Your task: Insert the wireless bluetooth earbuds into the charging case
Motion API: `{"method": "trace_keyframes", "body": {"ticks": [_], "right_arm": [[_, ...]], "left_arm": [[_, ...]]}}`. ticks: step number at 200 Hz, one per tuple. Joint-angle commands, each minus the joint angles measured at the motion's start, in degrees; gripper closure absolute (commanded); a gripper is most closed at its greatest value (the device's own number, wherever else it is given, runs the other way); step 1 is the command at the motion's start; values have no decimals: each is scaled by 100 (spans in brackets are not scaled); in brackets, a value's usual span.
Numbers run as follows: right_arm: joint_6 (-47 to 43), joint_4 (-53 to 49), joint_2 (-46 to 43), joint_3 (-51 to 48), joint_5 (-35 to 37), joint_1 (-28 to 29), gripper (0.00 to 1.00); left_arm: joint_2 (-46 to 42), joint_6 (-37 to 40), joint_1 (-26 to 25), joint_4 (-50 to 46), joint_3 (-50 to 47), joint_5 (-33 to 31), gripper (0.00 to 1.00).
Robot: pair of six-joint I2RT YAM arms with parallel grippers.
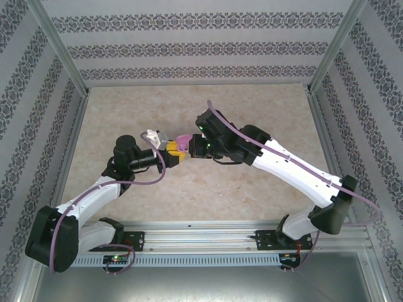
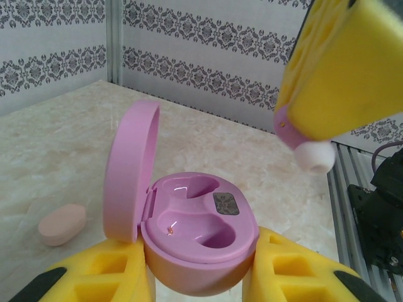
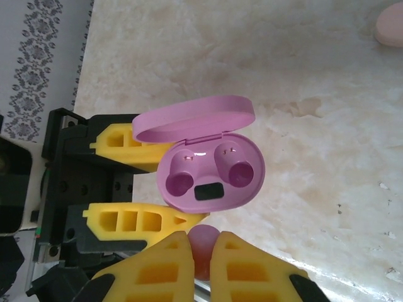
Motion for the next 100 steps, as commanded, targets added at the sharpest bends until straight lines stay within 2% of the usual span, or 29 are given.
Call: {"method": "trace_keyframes", "body": {"ticks": [1,100], "right_arm": [[-177,-131,168,271,-58,-30,91],[-381,-592,745,892,-70,-43,90]], "left_arm": [[-59,230,-99,329,-54,138,85],[-96,328,-142,258,-48,150,85]]}}
